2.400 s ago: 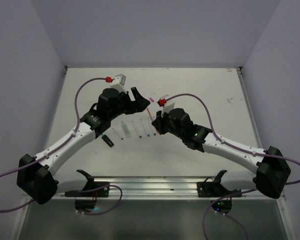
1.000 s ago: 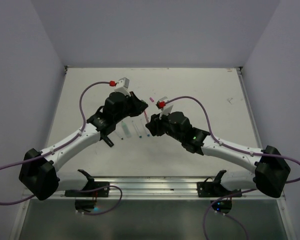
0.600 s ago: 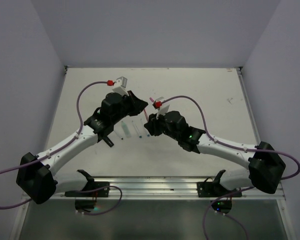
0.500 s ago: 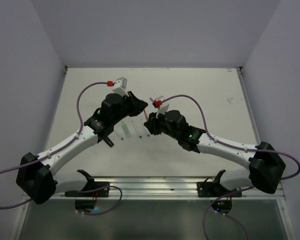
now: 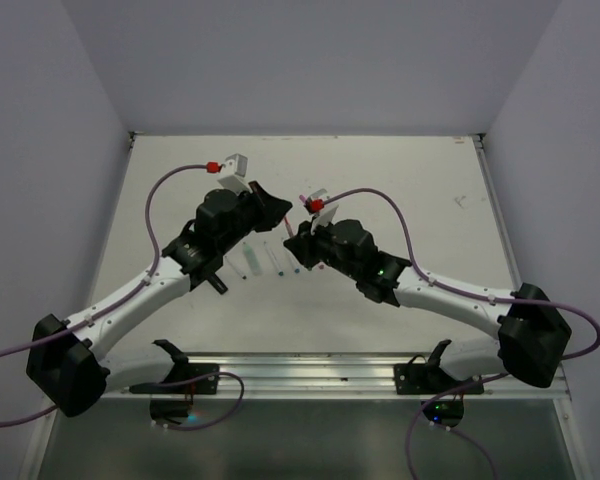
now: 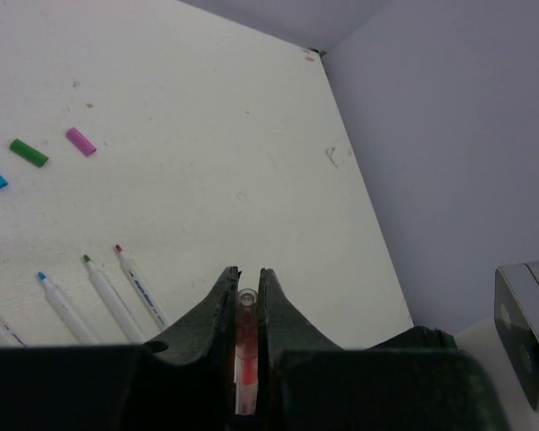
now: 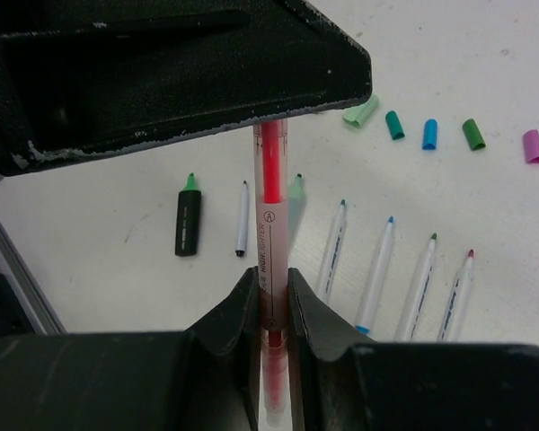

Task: Open the pen caps

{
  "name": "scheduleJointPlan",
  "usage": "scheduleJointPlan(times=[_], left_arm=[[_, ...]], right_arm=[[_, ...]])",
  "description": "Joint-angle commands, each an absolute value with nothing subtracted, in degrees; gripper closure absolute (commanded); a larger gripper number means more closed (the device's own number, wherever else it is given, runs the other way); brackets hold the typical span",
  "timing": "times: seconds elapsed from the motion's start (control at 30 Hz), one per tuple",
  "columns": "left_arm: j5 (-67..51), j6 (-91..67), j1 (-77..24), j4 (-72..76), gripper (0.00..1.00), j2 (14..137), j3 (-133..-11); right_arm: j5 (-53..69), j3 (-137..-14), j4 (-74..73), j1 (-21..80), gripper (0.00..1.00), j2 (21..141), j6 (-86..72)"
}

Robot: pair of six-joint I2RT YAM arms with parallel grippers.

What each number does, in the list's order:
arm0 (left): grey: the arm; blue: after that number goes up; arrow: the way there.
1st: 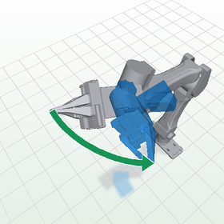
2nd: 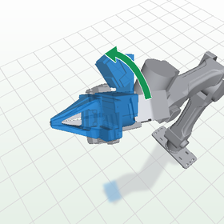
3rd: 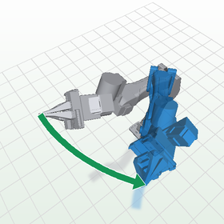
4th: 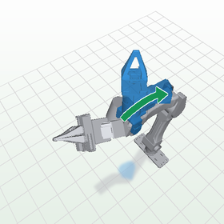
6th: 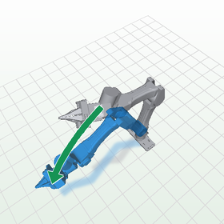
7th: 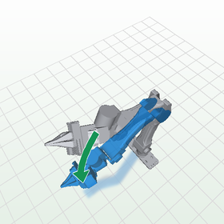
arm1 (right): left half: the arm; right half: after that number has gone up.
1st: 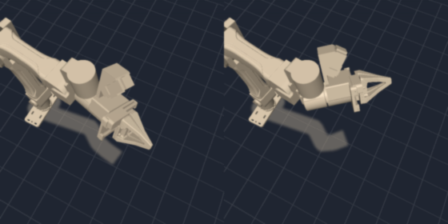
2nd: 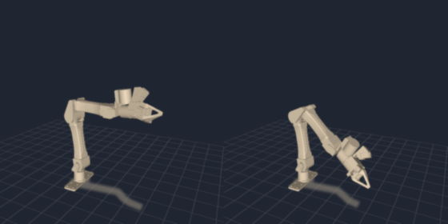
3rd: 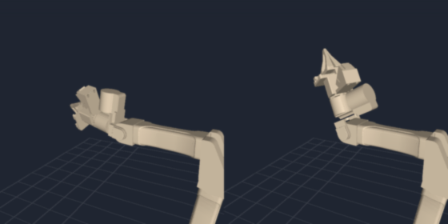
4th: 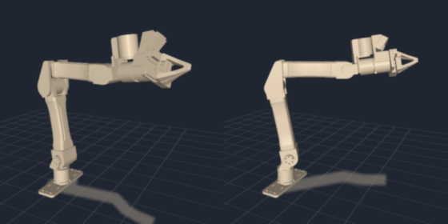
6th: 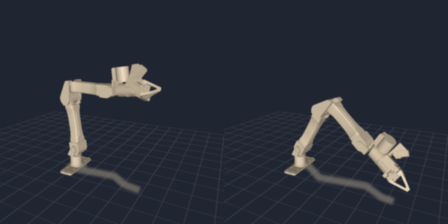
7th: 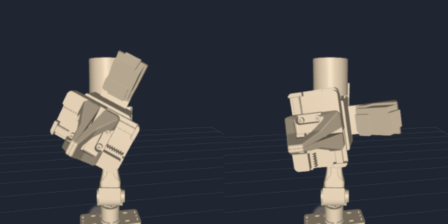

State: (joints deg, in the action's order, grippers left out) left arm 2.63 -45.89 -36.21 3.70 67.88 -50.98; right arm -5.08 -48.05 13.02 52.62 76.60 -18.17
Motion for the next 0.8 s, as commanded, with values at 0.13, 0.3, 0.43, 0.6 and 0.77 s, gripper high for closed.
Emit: scheduleJointPlan(times=[0.13,0.3,0.43,0.6,0.77], left_arm=[[12.12,-45.53,-34.90,12.13,1.00,62.49,-57.73],[14.68,-44.83,-31.83,14.24,1.00,62.40,-61.52],[13.80,-45.44,-27.96,15.12,1.00,62.66,-64.85],[14.59,-44.31,-24.43,15.74,1.00,62.84,-68.02],[15.99,-40.00,-23.65,5.03,1.00,64.60,-71.98]], right_arm=[[-5.98,-41.67,12.22,52.65,1.00,76.55,-17.05],[-5.36,-37.89,12.48,52.65,1.00,76.20,-17.40],[-5.18,-35.78,12.74,52.56,1.00,75.32,-17.58],[-4.83,-33.75,13.10,52.65,1.00,75.06,-18.54],[-5.53,-33.84,11.87,52.56,1.00,72.34,-18.72]])
